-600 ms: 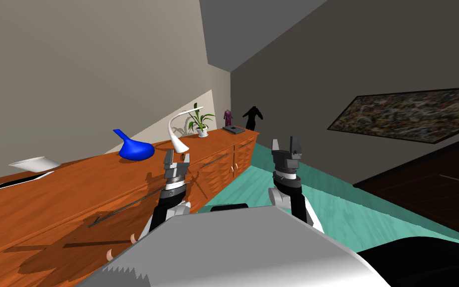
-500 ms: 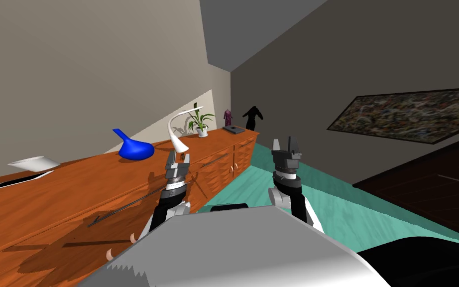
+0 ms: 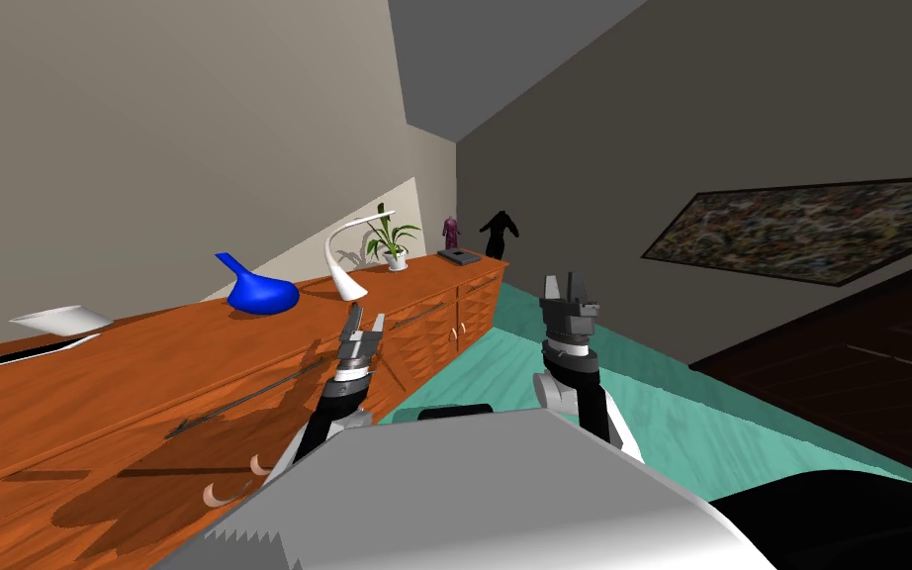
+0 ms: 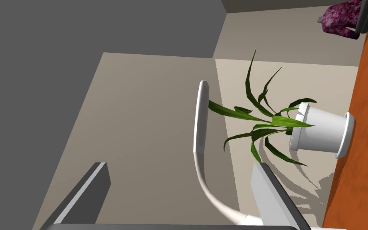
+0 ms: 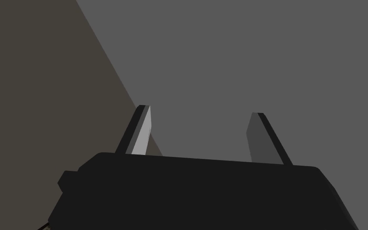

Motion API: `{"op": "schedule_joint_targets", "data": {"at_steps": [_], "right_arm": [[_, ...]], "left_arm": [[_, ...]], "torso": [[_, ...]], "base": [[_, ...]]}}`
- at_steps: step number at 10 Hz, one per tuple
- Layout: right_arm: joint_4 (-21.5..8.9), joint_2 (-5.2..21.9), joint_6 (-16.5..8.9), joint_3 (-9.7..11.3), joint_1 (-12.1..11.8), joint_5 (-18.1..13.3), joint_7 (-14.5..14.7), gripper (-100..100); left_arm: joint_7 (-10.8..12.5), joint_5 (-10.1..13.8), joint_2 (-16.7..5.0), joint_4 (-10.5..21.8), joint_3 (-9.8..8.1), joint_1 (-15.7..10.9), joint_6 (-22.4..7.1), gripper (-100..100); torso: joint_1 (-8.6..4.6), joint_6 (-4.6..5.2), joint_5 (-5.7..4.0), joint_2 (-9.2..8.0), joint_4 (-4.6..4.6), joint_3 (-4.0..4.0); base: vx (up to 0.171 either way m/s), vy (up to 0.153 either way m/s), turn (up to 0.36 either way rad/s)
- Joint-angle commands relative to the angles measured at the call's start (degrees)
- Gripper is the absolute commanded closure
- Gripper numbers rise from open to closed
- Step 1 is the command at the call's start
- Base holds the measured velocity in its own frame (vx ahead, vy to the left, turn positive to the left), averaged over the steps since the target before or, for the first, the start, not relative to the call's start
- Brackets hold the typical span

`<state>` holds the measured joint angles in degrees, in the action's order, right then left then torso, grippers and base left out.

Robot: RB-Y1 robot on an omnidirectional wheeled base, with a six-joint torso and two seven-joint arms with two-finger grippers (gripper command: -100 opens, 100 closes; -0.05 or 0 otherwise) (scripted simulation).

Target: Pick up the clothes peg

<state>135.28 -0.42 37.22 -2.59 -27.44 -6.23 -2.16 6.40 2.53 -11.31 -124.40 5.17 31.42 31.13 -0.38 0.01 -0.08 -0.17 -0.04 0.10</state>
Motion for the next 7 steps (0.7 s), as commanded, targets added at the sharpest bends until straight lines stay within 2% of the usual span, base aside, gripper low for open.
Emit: {"op": "schedule_joint_targets", "data": {"at_steps": [1,2,3,4,5,6,7], "right_arm": [[0.00,0.00,0.00,0.00,0.00,0.00,0.00,0],[0.00,0.00,0.00,0.00,0.00,0.00,0.00,0],[0.00,0.00,0.00,0.00,0.00,0.00,0.00,0],[0.00,0.00,0.00,0.00,0.00,0.00,0.00,0],[0.00,0.00,0.00,0.00,0.00,0.00,0.00,0],[0.00,0.00,0.00,0.00,0.00,0.00,0.00,0],[0.00,0.00,0.00,0.00,0.00,0.00,0.00,0]], "left_arm": [[0.98,0.70,-2.86,2.58,0.84,0.16,0.99,-100],[0.98,0.70,-4.08,2.58,0.84,0.16,0.99,-100],[1.86,1.34,-6.01,4.58,1.35,0.43,1.82,-100],[1.86,1.34,-7.05,4.58,1.35,0.43,1.82,-100],[2.84,2.02,-9.02,6.74,1.94,0.77,2.72,-100],[2.84,2.02,-10.17,6.74,1.94,0.77,2.72,-100],[3.93,2.74,-12.04,9.02,2.62,1.22,3.71,-100]], "torso": [[0.00,0.00,0.00,0.00,0.00,0.00],[-0.15,0.00,-0.03,-0.02,0.00,0.01],[-0.12,0.00,-0.04,0.00,0.00,0.00],[-0.14,0.00,-0.03,0.06,0.01,-0.03],[-0.02,-0.01,-0.02,0.09,0.02,-0.05],[-0.09,0.00,-0.02,0.08,0.02,-0.05],[-0.01,0.00,-0.02,0.10,0.02,-0.05]], "base": [[-0.049,-0.151,-0.032],[-0.040,-0.130,-0.004],[-0.021,-0.139,-0.029],[-0.015,-0.103,-0.011],[-0.022,-0.127,-0.044],[-0.017,-0.106,-0.013],[-0.005,-0.122,-0.049]]}}
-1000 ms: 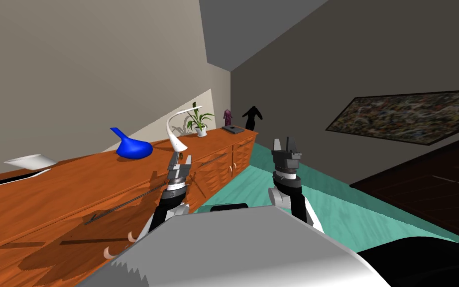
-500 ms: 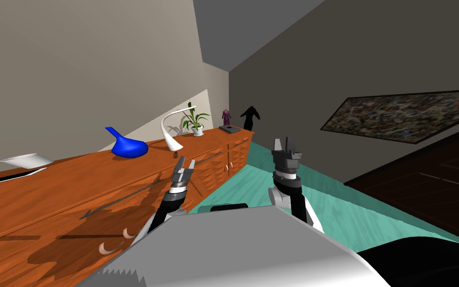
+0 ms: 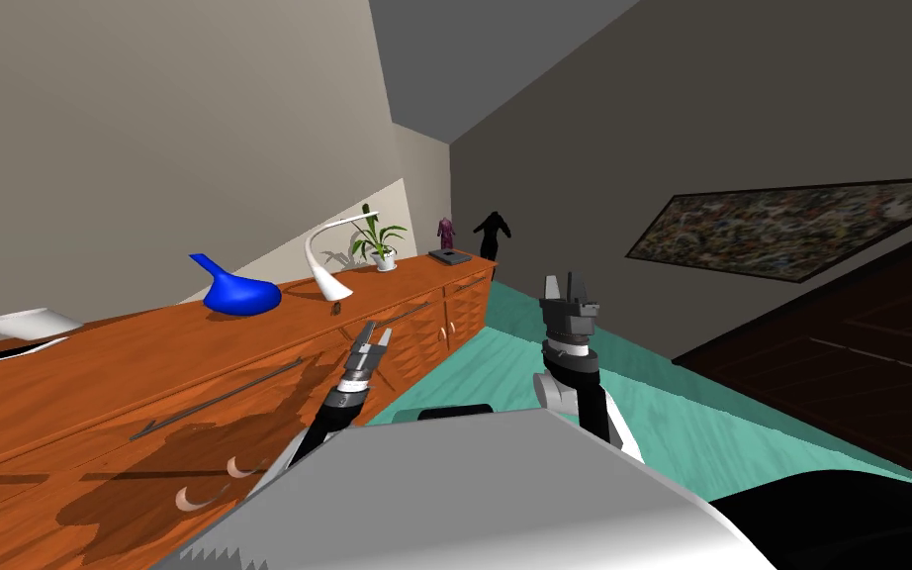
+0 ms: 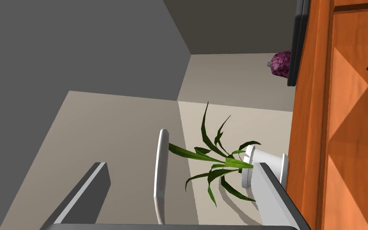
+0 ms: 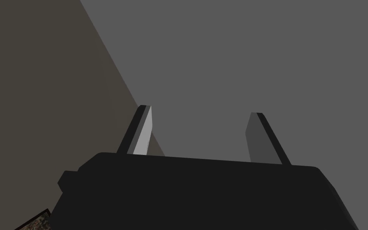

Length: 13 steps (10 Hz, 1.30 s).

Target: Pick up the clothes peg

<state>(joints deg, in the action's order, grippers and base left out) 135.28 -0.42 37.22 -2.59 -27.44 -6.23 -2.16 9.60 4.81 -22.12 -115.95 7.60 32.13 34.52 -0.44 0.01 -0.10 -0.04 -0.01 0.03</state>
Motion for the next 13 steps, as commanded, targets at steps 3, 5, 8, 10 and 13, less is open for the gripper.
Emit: {"op": "schedule_joint_targets", "data": {"at_steps": [3,5,8,10,13], "right_arm": [[0.00,0.00,0.00,0.00,0.00,0.00,0.00,0],[0.00,0.00,0.00,0.00,0.00,0.00,0.00,0],[0.00,0.00,0.00,0.00,0.00,0.00,0.00,0],[0.00,0.00,0.00,0.00,0.00,0.00,0.00,0],[0.00,0.01,0.00,-0.01,-0.01,0.00,0.00,0]], "left_arm": [[1.92,1.20,-5.96,2.97,0.96,1.07,1.37,-100],[3.21,1.97,-9.44,5.47,1.82,1.74,2.49,-100],[6.06,3.55,-14.44,10.72,3.79,3.42,4.89,-100],[6.06,3.55,-16.72,10.72,3.79,3.42,4.89,-100],[9.20,5.14,-22.34,16.09,6.10,5.53,7.47,-100]], "torso": [[-0.03,0.00,-0.01,-0.05,-0.01,0.02],[-0.01,-0.01,-0.01,-0.02,0.00,0.01],[0.00,-0.01,-0.02,0.05,0.01,-0.03],[0.08,-0.01,-0.01,0.00,0.00,0.00],[0.18,-0.01,0.02,0.08,0.01,-0.05]], "base": [[-0.014,-0.120,-0.027],[-0.013,-0.118,-0.040],[0.004,-0.130,-0.052],[-0.001,-0.071,-0.012],[0.016,-0.092,-0.065]]}}
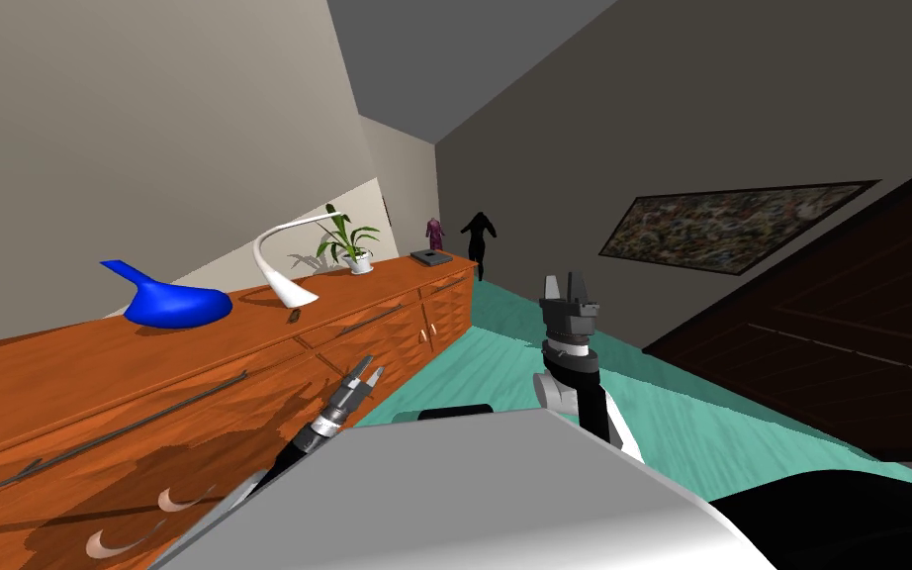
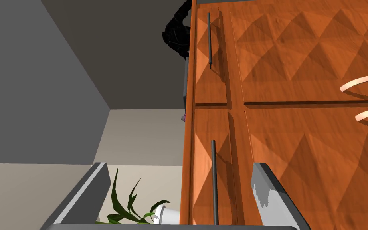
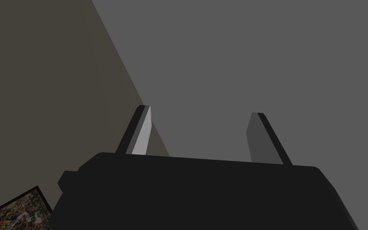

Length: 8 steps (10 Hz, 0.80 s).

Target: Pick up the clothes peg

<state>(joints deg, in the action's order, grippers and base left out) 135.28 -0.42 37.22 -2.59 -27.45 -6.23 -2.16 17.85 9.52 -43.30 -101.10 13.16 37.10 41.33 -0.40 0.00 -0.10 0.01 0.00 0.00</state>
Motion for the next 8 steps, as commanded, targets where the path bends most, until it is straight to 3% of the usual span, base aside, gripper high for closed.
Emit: {"op": "schedule_joint_targets", "data": {"at_steps": [1,2,4,5,8], "right_arm": [[0.00,0.00,0.00,0.00,0.00,0.00,0.00,0],[0.00,0.00,0.00,0.00,0.00,0.00,0.00,0],[0.00,0.00,0.00,0.00,0.00,0.00,0.00,0],[0.00,0.01,0.00,-0.01,0.00,0.00,0.00,0],[0.00,0.00,0.00,0.00,0.00,0.00,0.00,0]], "left_arm": [[0.94,0.43,-2.86,1.24,0.53,0.57,0.66,-100],[2.60,1.21,-4.75,3.92,1.78,1.76,2.00,-100],[2.60,1.21,-6.96,3.92,1.78,1.76,2.00,-100],[4.29,2.00,-8.94,6.59,3.07,3.03,3.37,-100],[6.02,2.77,-14.43,9.28,4.42,4.37,4.76,-100]], "torso": [[0.00,0.00,0.00,0.00,0.00,0.00],[0.04,-0.01,-0.01,-0.03,-0.01,0.02],[0.09,-0.01,0.00,0.01,0.00,-0.01],[0.23,-0.01,0.03,-0.01,-0.01,0.01],[0.08,-0.01,0.01,0.01,0.00,0.00]], "base": [[0.000,-0.105,-0.021],[0.014,-0.107,-0.070],[0.011,-0.066,-0.012],[0.016,-0.071,-0.085],[0.013,-0.088,-0.043]]}}
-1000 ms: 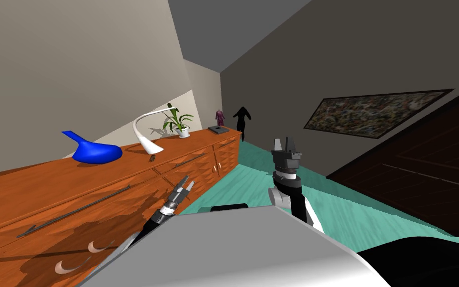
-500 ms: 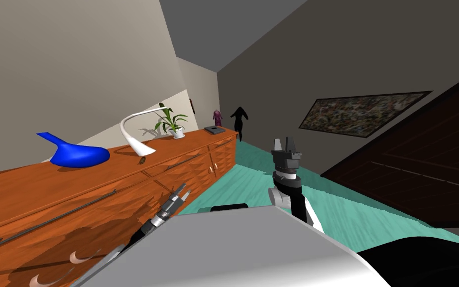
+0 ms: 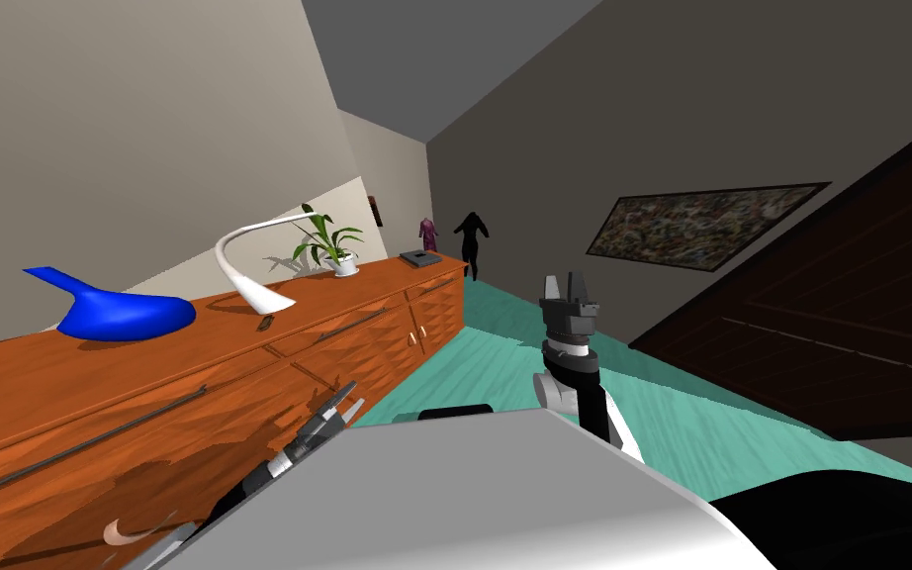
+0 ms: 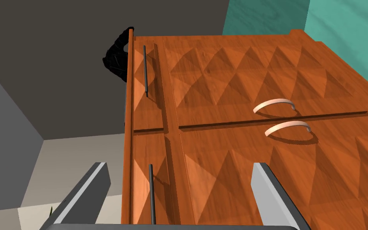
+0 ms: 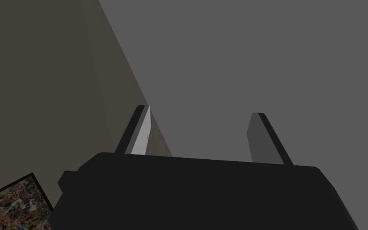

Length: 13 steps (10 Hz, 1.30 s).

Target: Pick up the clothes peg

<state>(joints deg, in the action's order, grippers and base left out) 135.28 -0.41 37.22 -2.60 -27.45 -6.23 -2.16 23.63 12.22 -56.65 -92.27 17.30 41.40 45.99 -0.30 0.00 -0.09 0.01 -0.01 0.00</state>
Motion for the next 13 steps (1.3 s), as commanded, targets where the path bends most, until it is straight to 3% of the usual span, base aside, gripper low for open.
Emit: {"op": "schedule_joint_targets", "data": {"at_steps": [1,3,4,6,9,12,13], "right_arm": [[0.00,0.00,0.00,0.00,0.00,0.00,0.00,0],[0.00,0.00,0.00,0.00,0.00,0.00,0.00,0],[0.00,0.00,0.00,0.00,0.00,0.00,0.00,0],[0.00,0.00,0.00,0.00,0.00,0.00,0.00,0],[0.00,0.00,0.00,0.00,0.00,0.00,0.00,0],[0.00,0.01,0.00,0.00,0.00,0.00,0.00,0],[0.00,0.01,0.00,-0.01,0.00,0.00,0.00,0]], "left_arm": [[1.99,0.84,-2.86,2.86,1.67,1.46,1.50,-100],[1.99,0.84,-5.45,3.16,1.67,1.46,1.50,-100],[3.75,1.60,-7.48,5.82,3.09,2.88,2.89,-100],[3.75,1.60,-9.45,5.89,3.09,2.88,2.89,-100],[7.23,3.09,-15.01,11.40,5.97,5.75,5.61,-100],[8.93,3.81,-21.45,13.39,7.42,7.17,6.92,-100],[8.93,3.81,-21.45,14.18,7.42,7.17,6.92,-100]], "torso": [[0.00,0.00,0.00,0.00,0.00,0.00],[0.04,-0.01,0.01,0.04,0.01,-0.02],[0.17,-0.01,0.03,0.00,0.00,0.00],[0.14,-0.01,0.03,0.00,0.00,0.00],[0.14,-0.01,0.02,0.04,0.01,-0.02],[0.15,0.01,0.03,0.08,0.02,-0.05],[0.20,0.00,0.04,0.09,0.02,-0.05]], "base": [[0.025,-0.092,-0.094],[0.015,-0.057,-0.006],[0.013,-0.057,-0.078],[0.010,-0.041,-0.015],[0.026,-0.060,-0.058],[0.031,-0.044,-0.051],[0.013,-0.013,0.003]]}}
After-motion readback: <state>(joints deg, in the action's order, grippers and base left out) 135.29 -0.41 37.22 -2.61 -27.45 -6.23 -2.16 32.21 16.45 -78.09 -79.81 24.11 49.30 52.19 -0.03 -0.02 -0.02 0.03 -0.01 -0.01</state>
